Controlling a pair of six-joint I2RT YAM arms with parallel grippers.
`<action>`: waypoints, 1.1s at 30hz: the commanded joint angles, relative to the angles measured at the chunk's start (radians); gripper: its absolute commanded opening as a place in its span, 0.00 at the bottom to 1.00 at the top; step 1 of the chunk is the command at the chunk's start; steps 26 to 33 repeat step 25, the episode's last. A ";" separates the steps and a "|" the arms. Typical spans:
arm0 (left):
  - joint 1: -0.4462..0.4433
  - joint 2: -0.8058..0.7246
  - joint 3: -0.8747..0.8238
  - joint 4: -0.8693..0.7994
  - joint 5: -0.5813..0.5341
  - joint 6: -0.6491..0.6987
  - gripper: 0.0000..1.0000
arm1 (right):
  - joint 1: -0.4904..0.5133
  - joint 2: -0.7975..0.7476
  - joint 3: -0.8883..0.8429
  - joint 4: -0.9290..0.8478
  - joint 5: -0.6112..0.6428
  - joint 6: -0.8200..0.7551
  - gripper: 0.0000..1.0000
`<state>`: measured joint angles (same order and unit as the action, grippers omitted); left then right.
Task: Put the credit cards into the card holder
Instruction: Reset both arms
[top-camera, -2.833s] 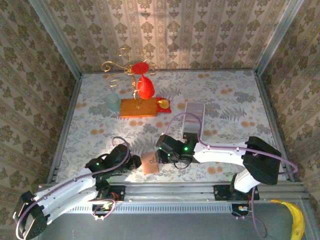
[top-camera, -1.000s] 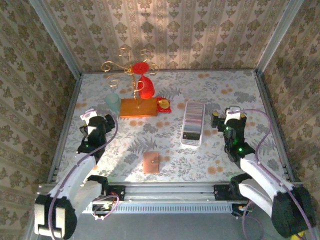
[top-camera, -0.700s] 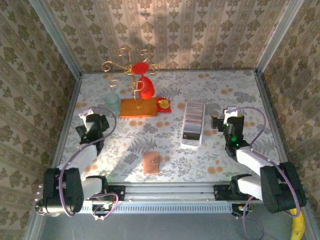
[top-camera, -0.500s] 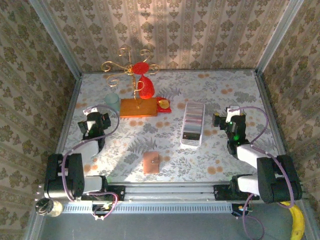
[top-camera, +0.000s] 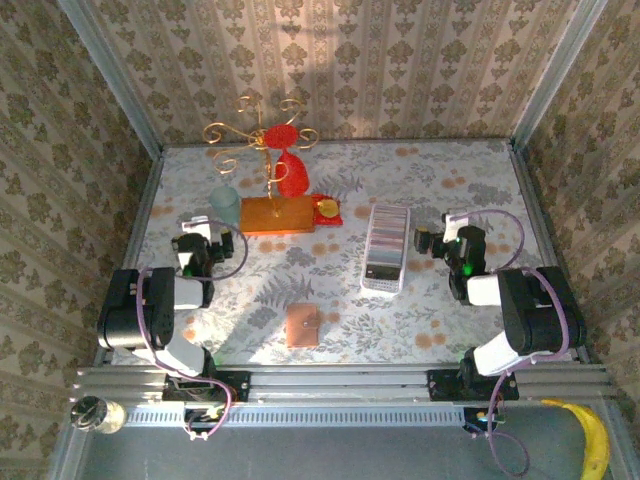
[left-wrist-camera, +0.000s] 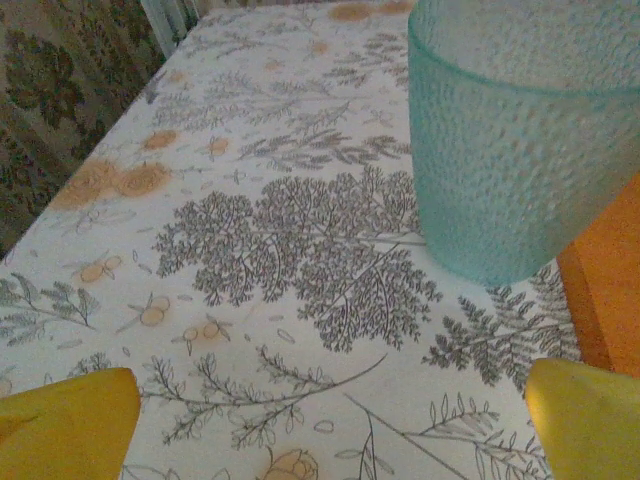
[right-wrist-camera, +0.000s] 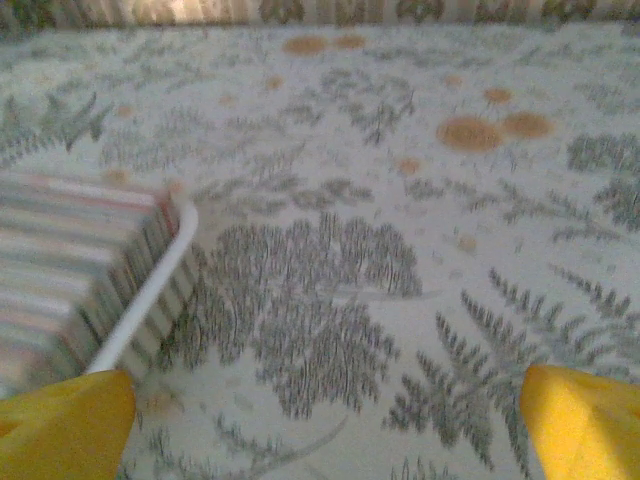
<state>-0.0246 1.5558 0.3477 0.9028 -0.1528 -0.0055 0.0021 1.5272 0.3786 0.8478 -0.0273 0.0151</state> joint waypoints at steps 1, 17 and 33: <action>-0.004 -0.002 0.026 0.050 0.000 0.027 1.00 | -0.008 0.003 0.036 -0.010 0.033 0.026 1.00; -0.040 0.003 0.024 0.064 -0.062 0.053 1.00 | 0.001 0.002 0.036 -0.011 0.051 0.020 1.00; -0.040 0.004 0.024 0.065 -0.063 0.053 1.00 | 0.003 -0.001 0.031 -0.003 0.033 0.009 1.00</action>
